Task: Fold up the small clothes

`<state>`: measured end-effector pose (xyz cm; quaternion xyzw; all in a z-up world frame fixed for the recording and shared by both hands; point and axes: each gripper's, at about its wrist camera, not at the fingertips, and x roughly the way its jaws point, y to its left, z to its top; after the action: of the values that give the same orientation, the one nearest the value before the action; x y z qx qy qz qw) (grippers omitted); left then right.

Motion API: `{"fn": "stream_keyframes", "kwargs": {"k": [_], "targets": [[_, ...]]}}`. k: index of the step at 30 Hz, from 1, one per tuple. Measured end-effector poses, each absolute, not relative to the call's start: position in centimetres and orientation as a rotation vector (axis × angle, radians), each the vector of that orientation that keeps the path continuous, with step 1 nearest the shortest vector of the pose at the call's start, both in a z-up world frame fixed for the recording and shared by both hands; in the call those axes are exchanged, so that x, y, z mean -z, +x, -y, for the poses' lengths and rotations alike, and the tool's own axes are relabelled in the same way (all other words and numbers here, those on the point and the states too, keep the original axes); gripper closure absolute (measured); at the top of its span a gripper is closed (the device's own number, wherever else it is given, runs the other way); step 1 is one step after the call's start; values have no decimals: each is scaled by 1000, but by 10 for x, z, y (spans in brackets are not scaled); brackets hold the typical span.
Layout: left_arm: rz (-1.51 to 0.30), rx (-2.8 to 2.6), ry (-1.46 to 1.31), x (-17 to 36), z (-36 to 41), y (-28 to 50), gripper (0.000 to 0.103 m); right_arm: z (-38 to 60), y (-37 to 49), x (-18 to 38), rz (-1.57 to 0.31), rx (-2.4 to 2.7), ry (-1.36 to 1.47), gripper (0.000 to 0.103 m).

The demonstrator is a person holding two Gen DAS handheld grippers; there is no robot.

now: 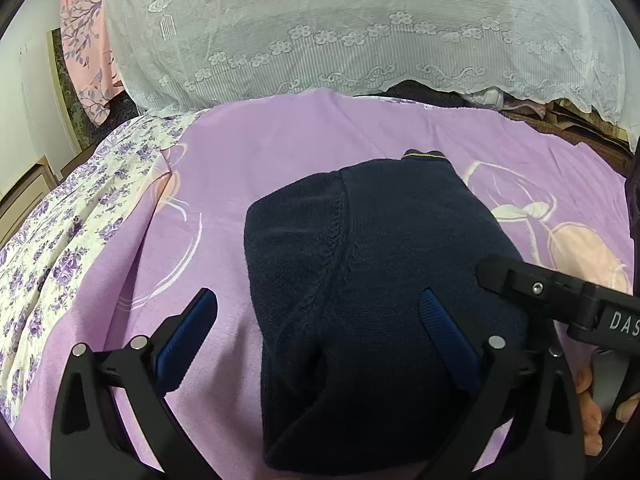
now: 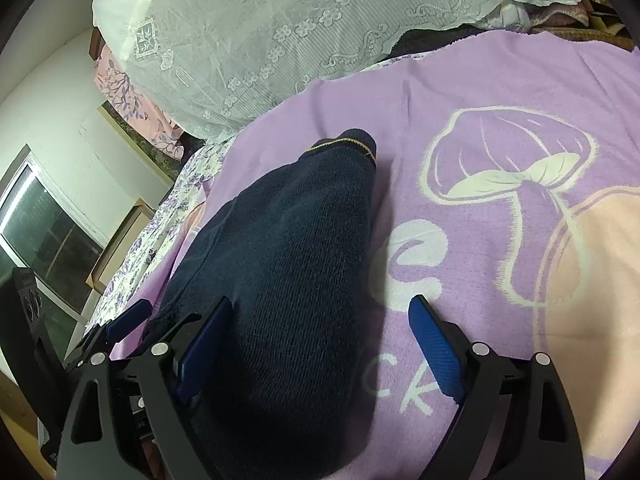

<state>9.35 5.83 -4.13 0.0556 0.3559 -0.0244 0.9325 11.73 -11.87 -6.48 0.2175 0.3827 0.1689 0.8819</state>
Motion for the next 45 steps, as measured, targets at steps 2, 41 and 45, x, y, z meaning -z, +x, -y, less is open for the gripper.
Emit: {"fn": "stream_keyframes", "kwargs": {"k": [2,41,45], "targets": [[-725,47,117,41,-58,93,4,119,118,65,-798,-354,456,13],[-1060,505,-558,80,-119,148,4,129,123,61,-813,-422,547,13],[-1078,520,-563,83,-115,157,4,126,141,68,-856,-437,579,13]]}}
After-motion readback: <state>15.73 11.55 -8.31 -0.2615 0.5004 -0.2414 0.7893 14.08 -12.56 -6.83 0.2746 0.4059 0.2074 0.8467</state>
